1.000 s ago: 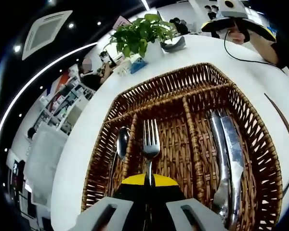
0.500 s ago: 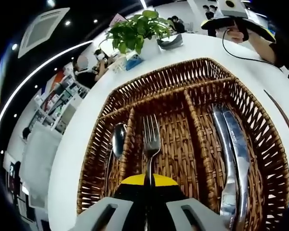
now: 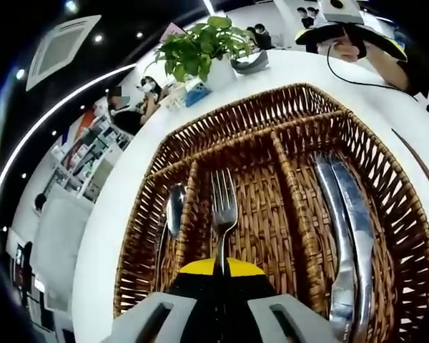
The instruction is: Arrange the knives, forks, and spoons in their matching storage slots by inserting each utensil handle-first until every utensil is classified and aligned in the correct compartment
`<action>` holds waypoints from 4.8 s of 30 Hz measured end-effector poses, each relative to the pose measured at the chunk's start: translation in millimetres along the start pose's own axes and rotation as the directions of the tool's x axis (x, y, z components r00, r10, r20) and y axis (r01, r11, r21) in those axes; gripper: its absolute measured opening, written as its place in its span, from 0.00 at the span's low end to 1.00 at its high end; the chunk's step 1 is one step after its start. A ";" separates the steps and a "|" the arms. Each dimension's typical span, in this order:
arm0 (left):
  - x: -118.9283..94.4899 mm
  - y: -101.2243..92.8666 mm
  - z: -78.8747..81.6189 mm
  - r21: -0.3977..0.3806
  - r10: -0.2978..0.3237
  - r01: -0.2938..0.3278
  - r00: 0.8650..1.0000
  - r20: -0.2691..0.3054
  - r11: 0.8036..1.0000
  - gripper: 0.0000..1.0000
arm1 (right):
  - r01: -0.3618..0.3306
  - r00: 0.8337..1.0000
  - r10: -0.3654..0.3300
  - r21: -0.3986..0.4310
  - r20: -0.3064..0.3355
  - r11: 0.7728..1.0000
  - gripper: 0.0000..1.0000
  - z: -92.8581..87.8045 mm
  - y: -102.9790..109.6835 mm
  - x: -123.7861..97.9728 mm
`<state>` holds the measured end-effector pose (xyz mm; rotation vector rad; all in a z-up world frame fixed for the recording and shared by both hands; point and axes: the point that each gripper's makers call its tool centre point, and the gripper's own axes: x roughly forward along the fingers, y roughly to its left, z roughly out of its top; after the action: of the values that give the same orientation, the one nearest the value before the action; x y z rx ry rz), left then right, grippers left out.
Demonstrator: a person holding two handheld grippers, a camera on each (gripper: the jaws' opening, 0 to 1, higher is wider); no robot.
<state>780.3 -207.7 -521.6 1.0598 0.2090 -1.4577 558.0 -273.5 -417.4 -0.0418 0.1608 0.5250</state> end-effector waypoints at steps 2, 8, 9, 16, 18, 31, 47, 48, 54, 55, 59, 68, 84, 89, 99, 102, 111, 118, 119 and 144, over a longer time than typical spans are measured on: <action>-1.8 0.0 1.1 0.023 0.002 -0.002 1.000 -0.005 1.000 0.03 | -0.001 1.000 0.001 -0.004 -0.001 1.000 0.99 0.0 0.5 -0.3; -10.6 1.8 3.2 0.035 0.016 -0.016 1.000 0.002 0.999 0.06 | 0.010 1.000 -0.010 -0.002 0.000 1.000 0.99 0.3 -2.4 -1.4; -13.3 2.4 8.7 0.005 0.019 -0.019 0.999 0.036 1.000 0.07 | 0.010 1.000 -0.010 -0.002 0.001 1.000 0.99 0.5 -2.5 -1.6; -32.8 22.9 38.3 -0.143 0.131 -0.100 0.966 0.224 0.985 0.41 | 0.007 1.000 -0.007 0.000 0.001 1.000 0.99 0.4 -3.3 -1.2; -38.3 29.5 38.3 -0.235 0.168 -0.112 0.956 0.238 0.966 0.59 | 0.007 1.000 -0.007 0.002 -0.001 1.000 0.99 -0.1 -3.2 -0.9; -80.8 23.7 23.7 -0.547 0.274 -0.074 0.916 0.293 0.834 1.00 | 0.013 1.000 -0.013 0.002 0.003 1.000 0.99 0.1 -5.2 -1.0; -135.4 -35.2 -6.4 -0.643 0.408 -0.130 0.861 0.304 0.755 1.00 | 0.013 1.000 -0.013 -0.002 -0.021 1.000 0.99 -8.8 -3.6 3.7; -137.5 -37.8 -5.7 -0.640 0.409 -0.133 0.860 0.305 0.756 1.00 | 0.013 1.000 -0.013 -0.002 -0.023 1.000 0.99 -9.4 -3.4 4.2; -150.1 -53.9 -9.2 -0.618 0.422 -0.178 0.864 0.273 0.766 1.00 | 0.015 0.999 -0.015 -0.004 -0.032 1.000 0.99 -13.2 -3.6 6.7; -153.0 -56.4 -7.0 -0.628 0.429 -0.167 0.855 0.292 0.760 1.00 | 0.016 0.999 -0.016 -0.005 -0.036 1.000 0.99 -14.4 -3.7 7.3; -153.8 -70.5 -9.0 -0.615 0.435 -0.190 0.857 0.277 0.765 1.00 | 0.015 0.999 -0.016 -0.011 -0.040 1.000 0.99 -15.3 -3.3 7.6; -160.4 -105.1 -23.2 -0.636 0.436 -0.190 0.863 0.256 0.748 1.00 | 0.023 0.999 -0.023 -0.011 -0.033 1.000 0.99 -13.5 -6.1 6.4; -209.8 -136.2 -13.7 -0.616 0.469 -0.203 0.828 0.307 0.761 1.00 | 0.013 0.998 -0.015 -0.025 -0.055 1.000 0.99 -18.3 -2.4 8.9; -218.4 -138.0 -8.9 -0.624 0.465 -0.179 0.821 0.332 0.761 1.00 | 0.019 0.998 -0.021 -0.033 -0.055 0.999 0.99 -17.5 -3.3 7.3; -219.3 -141.4 -4.4 -0.602 0.464 -0.190 0.818 0.340 0.776 1.00 | 0.035 0.998 -0.037 -0.029 -0.046 0.999 0.99 -14.7 -7.9 4.0; -220.4 -142.2 -5.1 -0.601 0.463 -0.192 0.820 0.336 0.776 1.00 | 0.038 0.998 -0.039 -0.029 -0.045 0.999 0.99 -14.1 -8.7 3.3; -226.2 -140.6 -7.1 -0.606 0.478 -0.202 0.811 0.337 0.770 1.00 | 0.041 0.998 -0.042 -0.030 -0.039 0.999 0.99 -12.9 -8.7 3.4; -223.1 -142.3 -9.6 -0.594 0.470 -0.209 0.820 0.326 0.777 1.00 | 0.036 0.998 -0.038 -0.034 -0.044 0.999 0.99 -14.3 -6.7 4.4; -222.8 -142.7 -9.4 -0.593 0.468 -0.208 0.821 0.326 0.778 1.00 | 0.035 0.998 -0.037 -0.034 -0.043 0.999 0.99 -14.1 -6.7 4.2; -206.4 -150.7 -14.1 -0.571 0.414 -0.186 0.860 0.300 0.800 1.00 | 0.029 0.998 -0.031 -0.037 -0.048 0.999 0.99 -15.8 -5.8 5.8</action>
<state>619.3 -20.5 -454.3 0.2993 0.1114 -1.1888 563.6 -276.9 -433.9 -0.0919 0.1978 0.4970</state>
